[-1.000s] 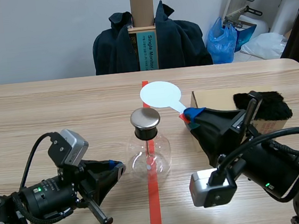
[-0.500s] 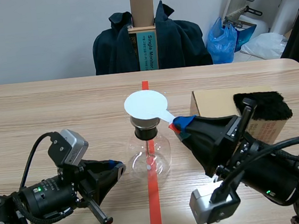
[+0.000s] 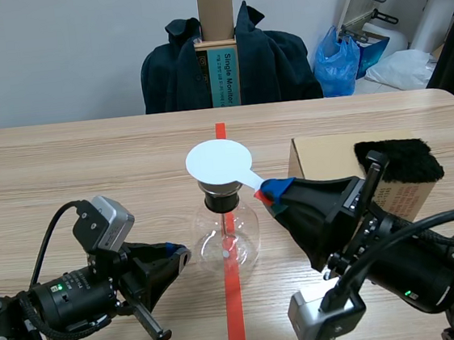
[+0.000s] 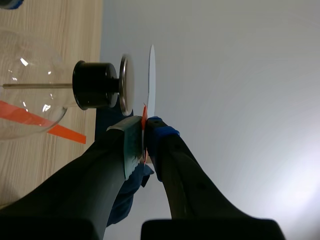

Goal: Do the electroscope experiment.
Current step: 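Move the plate toward and away from the electroscope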

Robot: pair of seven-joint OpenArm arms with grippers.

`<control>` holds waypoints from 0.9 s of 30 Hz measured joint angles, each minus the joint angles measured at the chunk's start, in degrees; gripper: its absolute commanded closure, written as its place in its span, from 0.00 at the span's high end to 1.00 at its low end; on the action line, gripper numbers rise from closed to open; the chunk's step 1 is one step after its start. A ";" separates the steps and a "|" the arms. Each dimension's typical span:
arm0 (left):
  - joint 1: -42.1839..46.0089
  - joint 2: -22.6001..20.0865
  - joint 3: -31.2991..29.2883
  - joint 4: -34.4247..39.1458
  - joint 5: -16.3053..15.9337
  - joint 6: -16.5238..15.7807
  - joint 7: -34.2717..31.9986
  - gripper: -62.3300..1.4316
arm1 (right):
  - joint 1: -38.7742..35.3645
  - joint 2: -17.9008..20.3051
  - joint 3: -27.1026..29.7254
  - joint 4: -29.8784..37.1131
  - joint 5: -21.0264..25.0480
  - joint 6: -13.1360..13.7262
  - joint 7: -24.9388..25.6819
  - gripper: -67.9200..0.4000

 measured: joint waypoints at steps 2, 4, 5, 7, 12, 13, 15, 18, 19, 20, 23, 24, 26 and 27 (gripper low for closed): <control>0.00 0.00 0.00 0.00 0.00 0.00 0.00 0.07 | 0.02 0.26 0.00 0.00 0.02 0.00 -1.33 0.02; 0.00 0.00 0.00 0.00 0.00 0.00 0.00 0.07 | 0.00 0.76 0.00 0.00 0.02 0.00 -2.97 0.02; 0.00 0.00 0.00 0.00 0.00 0.00 0.00 0.07 | 0.00 0.98 0.00 0.00 0.02 0.00 -4.13 0.02; 0.00 0.00 0.00 0.00 0.00 0.00 0.00 0.07 | 0.00 1.31 0.00 0.00 0.20 0.00 -6.29 0.02; 0.00 0.00 0.00 0.00 0.00 0.00 0.00 0.07 | 0.00 1.40 0.00 0.00 0.28 0.00 -13.20 0.02; 0.00 0.00 0.00 0.00 0.00 0.00 0.00 0.07 | 0.00 1.40 0.00 0.00 0.42 0.02 -14.62 0.02; 0.00 0.00 0.00 0.00 0.00 0.00 0.00 0.07 | 0.00 1.40 0.00 0.00 0.68 0.02 -17.33 0.02; 0.00 0.00 0.00 0.00 0.00 0.00 0.00 0.07 | 0.00 1.40 0.00 0.00 0.68 0.02 -20.65 0.02; 0.00 0.00 0.00 0.00 0.00 0.00 0.00 0.07 | 0.00 1.40 0.00 0.00 0.68 0.02 -21.51 0.02; 0.00 0.00 0.00 0.00 0.00 0.00 0.00 0.07 | 0.00 1.40 0.00 0.00 0.68 0.02 -22.53 0.02; 0.00 0.00 0.00 0.00 0.00 0.00 0.00 0.07 | 0.00 1.40 0.00 0.00 0.70 0.02 -24.35 0.02; 0.00 0.00 0.00 0.00 0.00 0.00 0.00 0.07 | 0.00 1.40 0.00 0.00 0.70 0.02 -24.55 0.02; 0.00 0.00 0.00 0.00 0.00 0.00 0.00 0.07 | 0.00 1.40 0.00 0.00 0.70 0.02 -24.46 0.02; 0.00 0.00 0.00 0.00 0.00 0.00 0.00 0.07 | 0.00 1.40 0.00 0.00 0.72 0.02 -23.98 0.02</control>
